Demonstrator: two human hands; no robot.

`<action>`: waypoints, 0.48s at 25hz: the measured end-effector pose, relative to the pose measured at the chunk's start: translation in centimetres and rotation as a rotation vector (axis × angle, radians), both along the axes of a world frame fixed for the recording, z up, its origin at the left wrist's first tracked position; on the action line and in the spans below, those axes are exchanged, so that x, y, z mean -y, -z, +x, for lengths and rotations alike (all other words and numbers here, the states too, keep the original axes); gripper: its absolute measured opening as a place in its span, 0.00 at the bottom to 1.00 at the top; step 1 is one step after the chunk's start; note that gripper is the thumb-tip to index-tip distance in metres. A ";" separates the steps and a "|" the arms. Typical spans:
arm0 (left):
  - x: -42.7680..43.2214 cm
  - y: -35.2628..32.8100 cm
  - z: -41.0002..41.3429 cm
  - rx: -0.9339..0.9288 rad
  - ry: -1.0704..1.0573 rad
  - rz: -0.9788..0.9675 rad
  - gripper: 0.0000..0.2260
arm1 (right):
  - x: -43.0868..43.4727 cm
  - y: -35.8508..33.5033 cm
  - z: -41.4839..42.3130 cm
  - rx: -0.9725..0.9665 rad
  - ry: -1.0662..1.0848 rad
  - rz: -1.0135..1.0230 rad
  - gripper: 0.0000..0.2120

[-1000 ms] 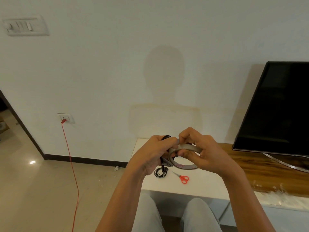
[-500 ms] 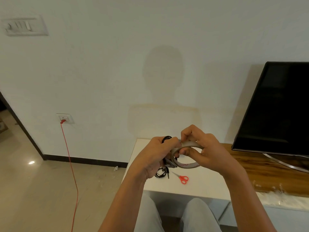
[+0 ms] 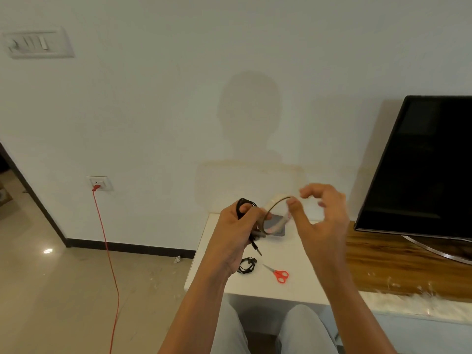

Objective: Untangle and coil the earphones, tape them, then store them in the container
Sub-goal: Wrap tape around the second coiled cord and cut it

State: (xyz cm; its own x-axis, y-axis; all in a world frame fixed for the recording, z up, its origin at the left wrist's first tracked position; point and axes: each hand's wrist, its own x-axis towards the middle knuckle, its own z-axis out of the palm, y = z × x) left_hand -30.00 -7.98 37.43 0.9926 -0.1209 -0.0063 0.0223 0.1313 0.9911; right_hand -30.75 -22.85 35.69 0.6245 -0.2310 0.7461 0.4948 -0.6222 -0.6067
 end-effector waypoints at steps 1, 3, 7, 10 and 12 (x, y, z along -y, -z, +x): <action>0.2 0.3 0.2 0.044 -0.051 0.003 0.10 | -0.6 0.1 -0.3 -0.059 0.064 0.145 0.11; 0.6 0.8 0.3 0.136 -0.102 0.065 0.13 | -1.4 0.1 -0.5 -0.329 -0.032 0.309 0.12; 1.9 1.4 -0.3 0.177 -0.087 0.229 0.13 | -1.9 -0.6 -0.1 -0.560 -0.319 0.570 0.09; 1.4 2.0 0.1 0.119 -0.126 0.264 0.17 | -1.4 -0.8 0.2 -0.552 -0.359 0.593 0.08; 0.6 2.0 1.0 0.089 -0.187 0.230 0.21 | -1.0 -0.7 0.2 -0.555 -0.392 0.539 0.09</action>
State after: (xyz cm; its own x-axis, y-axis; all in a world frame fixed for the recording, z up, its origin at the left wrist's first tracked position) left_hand -28.98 -8.56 35.43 0.9954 0.0583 0.0757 -0.0694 -0.1032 0.9922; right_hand -30.52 -21.84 36.39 0.9744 -0.1574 0.1607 0.1585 -0.0265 -0.9870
